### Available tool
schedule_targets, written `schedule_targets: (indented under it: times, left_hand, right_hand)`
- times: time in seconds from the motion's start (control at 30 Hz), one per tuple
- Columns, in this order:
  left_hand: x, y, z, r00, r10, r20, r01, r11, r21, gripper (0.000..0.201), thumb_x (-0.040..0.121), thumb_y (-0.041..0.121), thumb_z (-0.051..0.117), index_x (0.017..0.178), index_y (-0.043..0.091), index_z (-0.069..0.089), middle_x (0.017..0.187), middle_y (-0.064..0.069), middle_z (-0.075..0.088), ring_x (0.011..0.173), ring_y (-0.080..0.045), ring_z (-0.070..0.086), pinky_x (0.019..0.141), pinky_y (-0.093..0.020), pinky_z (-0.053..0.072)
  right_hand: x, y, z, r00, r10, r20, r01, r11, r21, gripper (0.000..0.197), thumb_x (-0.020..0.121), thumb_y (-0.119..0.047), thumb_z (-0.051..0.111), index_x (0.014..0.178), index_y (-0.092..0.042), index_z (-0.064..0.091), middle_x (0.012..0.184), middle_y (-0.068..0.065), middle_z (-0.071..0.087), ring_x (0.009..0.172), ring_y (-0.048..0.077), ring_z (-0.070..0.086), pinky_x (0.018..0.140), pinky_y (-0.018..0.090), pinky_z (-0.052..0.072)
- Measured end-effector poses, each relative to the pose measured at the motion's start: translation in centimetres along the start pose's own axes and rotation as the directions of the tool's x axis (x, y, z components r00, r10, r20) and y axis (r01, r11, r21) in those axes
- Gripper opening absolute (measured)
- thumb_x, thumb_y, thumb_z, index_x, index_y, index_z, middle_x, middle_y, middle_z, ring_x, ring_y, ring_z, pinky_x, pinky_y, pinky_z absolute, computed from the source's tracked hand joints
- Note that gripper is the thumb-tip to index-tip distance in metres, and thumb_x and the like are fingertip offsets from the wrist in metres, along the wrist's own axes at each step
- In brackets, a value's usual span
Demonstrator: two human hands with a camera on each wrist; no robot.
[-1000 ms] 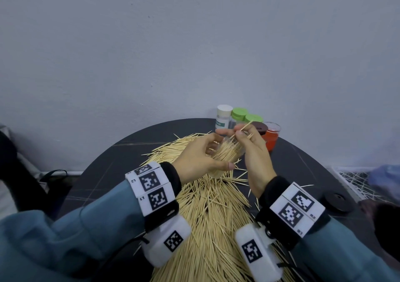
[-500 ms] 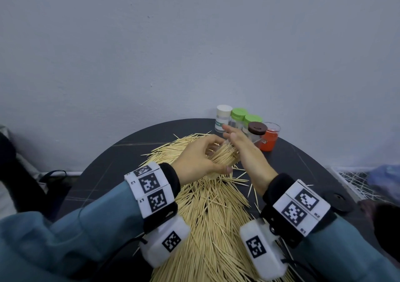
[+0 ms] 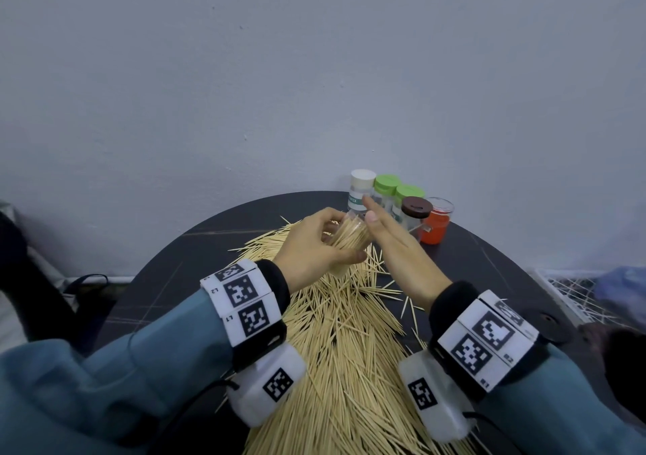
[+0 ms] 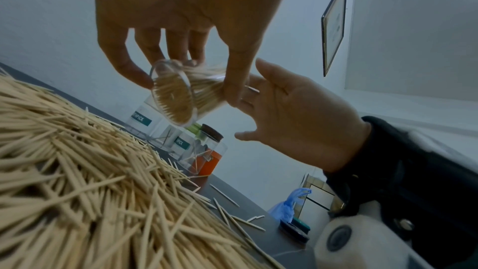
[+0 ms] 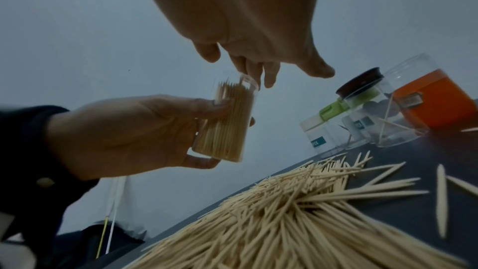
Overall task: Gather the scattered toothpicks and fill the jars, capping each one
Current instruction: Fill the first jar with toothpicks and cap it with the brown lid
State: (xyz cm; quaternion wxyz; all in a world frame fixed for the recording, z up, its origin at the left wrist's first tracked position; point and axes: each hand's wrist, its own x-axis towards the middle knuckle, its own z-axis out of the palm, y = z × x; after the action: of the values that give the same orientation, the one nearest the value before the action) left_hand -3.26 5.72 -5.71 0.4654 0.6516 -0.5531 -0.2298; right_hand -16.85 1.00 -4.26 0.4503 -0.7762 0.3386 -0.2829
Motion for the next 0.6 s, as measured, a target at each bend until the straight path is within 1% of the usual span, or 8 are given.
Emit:
schedule_targets:
  times: [0.1, 0.2, 0.27, 0.33, 0.37, 0.4, 0.5, 0.6]
  left_hand:
    - [0.1, -0.1, -0.1, 1.0, -0.009, -0.019, 0.01, 1.0, 0.008, 0.054, 0.072, 0.027, 0.079, 0.119, 0.018, 0.055, 0.108, 0.004, 0.06, 0.083, 0.002, 0.052, 0.062, -0.008, 0.038]
    - [0.1, -0.4, -0.1, 1.0, -0.026, -0.018, 0.027, 0.999, 0.028, 0.056, 0.072, 0.027, 0.079, 0.122, 0.017, 0.054, 0.111, 0.002, 0.06, 0.086, -0.001, 0.054, 0.063, -0.007, 0.038]
    - [0.1, -0.4, -0.1, 0.999, -0.03, -0.023, 0.031, 0.999, 0.033, 0.056, 0.072, 0.026, 0.079, 0.122, 0.017, 0.054, 0.111, 0.002, 0.061, 0.086, -0.003, 0.054, 0.063, -0.007, 0.039]
    - [0.2, -0.3, -0.2, 0.999, -0.029, -0.034, 0.03, 0.999, 0.025, 0.055, 0.072, 0.025, 0.079, 0.121, 0.017, 0.054, 0.109, 0.003, 0.06, 0.082, 0.001, 0.053, 0.06, -0.007, 0.039]
    - [0.2, -0.2, -0.2, 0.999, -0.03, -0.043, 0.031, 0.999, 0.02, 0.055, 0.072, 0.024, 0.079, 0.12, 0.017, 0.054, 0.107, 0.004, 0.059, 0.081, 0.002, 0.052, 0.06, -0.008, 0.039]
    - [0.3, -0.1, -0.2, 0.998, -0.035, -0.053, 0.036, 0.999, 0.016, 0.055, 0.072, 0.024, 0.079, 0.12, 0.017, 0.054, 0.106, 0.005, 0.057, 0.081, 0.002, 0.051, 0.06, -0.008, 0.038]
    - [0.3, -0.1, -0.4, 0.996, -0.055, -0.076, 0.056, 0.998, 0.013, 0.055, 0.072, 0.021, 0.079, 0.12, 0.017, 0.053, 0.108, 0.006, 0.055, 0.087, -0.003, 0.051, 0.061, -0.006, 0.035]
    - [0.3, -0.2, -0.5, 0.994, -0.076, -0.078, 0.077, 0.997, 0.001, 0.055, 0.072, 0.015, 0.079, 0.12, 0.016, 0.052, 0.114, 0.003, 0.056, 0.098, -0.009, 0.052, 0.064, -0.008, 0.034]
  right_hand:
    - [0.0, 0.0, -0.2, 0.998, -0.03, 0.048, 0.03, 1.0, -0.008, 0.048, 0.099, -0.04, 0.026, 0.146, -0.032, 0.023, 0.152, -0.015, 0.023, 0.134, -0.007, 0.016, 0.117, 0.028, 0.004]
    - [0.0, 0.5, 0.0, 0.991, -0.019, 0.134, 0.033, 0.994, -0.104, 0.047, 0.098, -0.043, 0.025, 0.145, -0.036, 0.022, 0.151, -0.018, 0.024, 0.14, -0.002, 0.011, 0.118, 0.044, -0.002]
    - [0.0, 0.4, -0.1, 0.99, -0.019, 0.137, 0.034, 0.993, -0.112, 0.047, 0.099, -0.042, 0.026, 0.145, -0.035, 0.022, 0.151, -0.017, 0.025, 0.141, -0.001, 0.012, 0.118, 0.044, -0.001]
    - [0.0, 0.1, -0.3, 0.993, -0.029, 0.113, 0.036, 0.997, -0.067, 0.047, 0.099, -0.038, 0.027, 0.145, -0.03, 0.026, 0.149, -0.015, 0.028, 0.134, -0.004, 0.02, 0.117, 0.029, 0.008]
    - [0.0, -0.1, -0.5, 0.996, -0.029, 0.088, 0.034, 0.998, -0.061, 0.046, 0.1, -0.036, 0.028, 0.145, -0.026, 0.029, 0.147, -0.013, 0.031, 0.129, -0.004, 0.025, 0.111, 0.021, 0.014]
    - [0.1, -0.2, -0.8, 0.998, -0.03, 0.05, 0.034, 0.996, -0.078, 0.045, 0.1, -0.034, 0.028, 0.143, -0.022, 0.033, 0.144, -0.009, 0.037, 0.126, -0.003, 0.028, 0.105, 0.018, 0.02]
    - [0.7, 0.3, -1.6, 0.999, 0.013, -0.053, -0.023, 0.979, -0.201, 0.037, 0.1, -0.032, 0.032, 0.13, -0.014, 0.045, 0.13, 0.001, 0.052, 0.118, 0.008, 0.045, 0.094, 0.021, 0.031]
    - [1.0, 1.0, -2.1, 0.978, 0.205, 0.049, -0.159, 0.869, -0.469, 0.037, 0.095, -0.031, 0.048, 0.125, -0.01, 0.048, 0.125, 0.006, 0.055, 0.109, 0.014, 0.05, 0.091, 0.024, 0.038]
